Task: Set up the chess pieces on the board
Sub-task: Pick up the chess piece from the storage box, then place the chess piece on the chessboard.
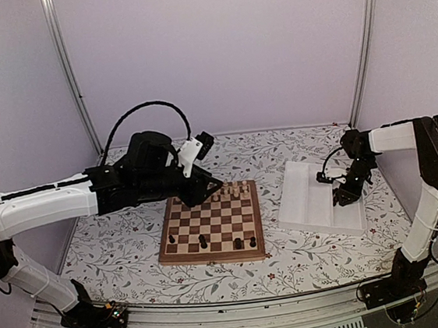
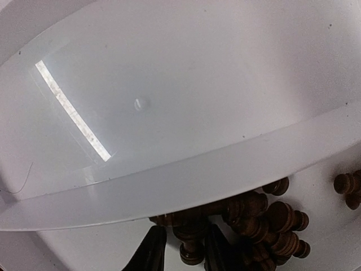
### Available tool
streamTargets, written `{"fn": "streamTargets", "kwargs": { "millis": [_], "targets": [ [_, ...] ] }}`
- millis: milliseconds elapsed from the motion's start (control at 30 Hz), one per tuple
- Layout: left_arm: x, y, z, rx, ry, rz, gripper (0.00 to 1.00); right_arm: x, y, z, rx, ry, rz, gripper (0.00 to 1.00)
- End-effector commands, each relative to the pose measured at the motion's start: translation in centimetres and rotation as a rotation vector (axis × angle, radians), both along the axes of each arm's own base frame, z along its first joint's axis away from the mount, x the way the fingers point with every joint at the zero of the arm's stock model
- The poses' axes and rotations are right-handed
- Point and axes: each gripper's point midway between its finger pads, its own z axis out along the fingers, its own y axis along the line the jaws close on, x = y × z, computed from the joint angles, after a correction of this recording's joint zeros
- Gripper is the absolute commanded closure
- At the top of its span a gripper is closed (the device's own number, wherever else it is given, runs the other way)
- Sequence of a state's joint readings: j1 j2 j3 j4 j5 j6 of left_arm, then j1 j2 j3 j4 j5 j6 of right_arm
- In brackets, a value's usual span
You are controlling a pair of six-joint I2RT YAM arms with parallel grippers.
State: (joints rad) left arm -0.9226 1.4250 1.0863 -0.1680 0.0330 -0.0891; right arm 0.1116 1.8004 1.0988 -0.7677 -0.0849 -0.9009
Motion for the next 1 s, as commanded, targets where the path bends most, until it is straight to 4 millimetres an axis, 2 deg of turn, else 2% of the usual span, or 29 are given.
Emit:
{"fn": "streamTargets", "kwargs": {
  "millis": [0, 133, 200, 400, 467, 633, 800, 967],
  "targets": [
    [-0.4, -1.7, 0.9, -0.026, -0.019, -0.047, 0.56, 0.0, 0.8, 0.1, 0.040, 0.029, -0.058, 0.79],
    [-0.5, -1.8, 1.1, -0.029, -0.021, -0.051, 0.56, -0.4, 1.0, 0.0, 0.054, 0.051, -0.116, 0.89],
    [-0.6, -1.9, 1.1, -0.031, -0.023, -0.055, 0.56, -1.1, 1.1, 0.8, 0.064, 0.059, -0.132, 0.91],
    [-0.5, -2.3, 0.7, -0.019, -0.028, -0.068, 0.56, -2.5, 1.0, 5.8, 0.064, 0.021, -0.127, 0.92],
    [-0.4, -2.4, 0.4, -0.010, -0.028, -0.069, 0.56, -2.9, 0.6, 6.6, 0.019, 0.000, -0.102, 0.92],
    [-0.2, -2.6, 0.4, -0.010, -0.032, -0.068, 0.55, -3.9, -0.5, 6.2, -0.068, 0.000, -0.068, 0.92],
    [-0.4, -2.1, 0.3, -0.003, -0.029, -0.059, 0.56, -3.8, 1.1, 7.6, -0.098, -0.024, 0.007, 0.91],
    [0.7, 0.0, 0.0, 0.037, -0.045, 0.054, 0.55, -3.7, 5.3, 9.7, -0.178, -0.110, 0.172, 0.91]
  ]
}}
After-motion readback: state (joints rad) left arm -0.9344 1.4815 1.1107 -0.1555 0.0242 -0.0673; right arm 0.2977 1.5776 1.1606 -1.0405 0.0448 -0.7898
